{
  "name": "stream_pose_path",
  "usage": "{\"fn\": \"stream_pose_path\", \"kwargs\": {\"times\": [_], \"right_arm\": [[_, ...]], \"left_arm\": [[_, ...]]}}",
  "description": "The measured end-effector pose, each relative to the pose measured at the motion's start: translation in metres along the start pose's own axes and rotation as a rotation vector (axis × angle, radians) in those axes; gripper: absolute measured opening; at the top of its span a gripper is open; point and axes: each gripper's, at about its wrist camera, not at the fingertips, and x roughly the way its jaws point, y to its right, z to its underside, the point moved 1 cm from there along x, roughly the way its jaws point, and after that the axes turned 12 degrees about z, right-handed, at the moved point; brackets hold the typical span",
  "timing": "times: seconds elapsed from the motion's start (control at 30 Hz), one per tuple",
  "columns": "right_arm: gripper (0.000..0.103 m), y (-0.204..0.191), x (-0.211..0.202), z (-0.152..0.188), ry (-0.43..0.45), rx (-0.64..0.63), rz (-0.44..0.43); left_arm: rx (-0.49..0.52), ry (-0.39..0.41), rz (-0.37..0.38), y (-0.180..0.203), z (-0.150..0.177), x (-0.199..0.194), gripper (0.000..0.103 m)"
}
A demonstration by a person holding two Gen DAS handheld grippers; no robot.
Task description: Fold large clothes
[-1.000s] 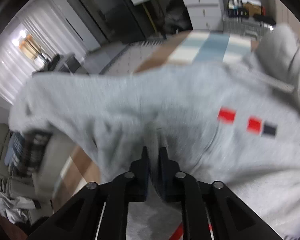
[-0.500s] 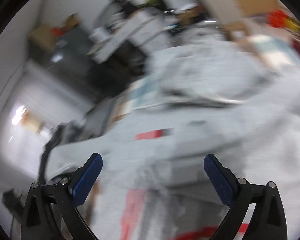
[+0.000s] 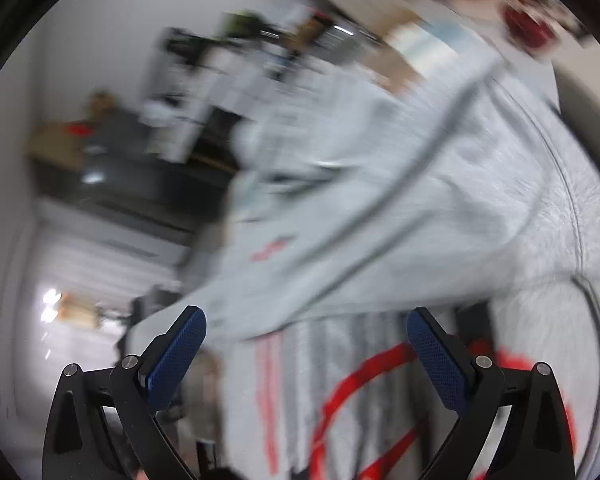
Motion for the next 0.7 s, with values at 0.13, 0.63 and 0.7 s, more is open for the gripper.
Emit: {"fn": "stream_pose_path", "kwargs": {"times": [0.13,0.63,0.7], "right_arm": [[0.103,-0.045,-0.081,0.047,0.173,-0.281,0.154],[0.103,-0.157,-0.077,0.229,0.660,-0.926,0.349],[0.103,-0.184,-0.062,0.245,0.704,-0.963,0.245]], "left_arm": [[-0.005,0.008,0.030,-0.009,-0.006,-0.026,0.102],[-0.347,-0.028,0.066,-0.157,-0.025,-0.087,0.102],[-0.451,-0.030,0.072,-0.186,-0.024,-0.089,0.102]]}}
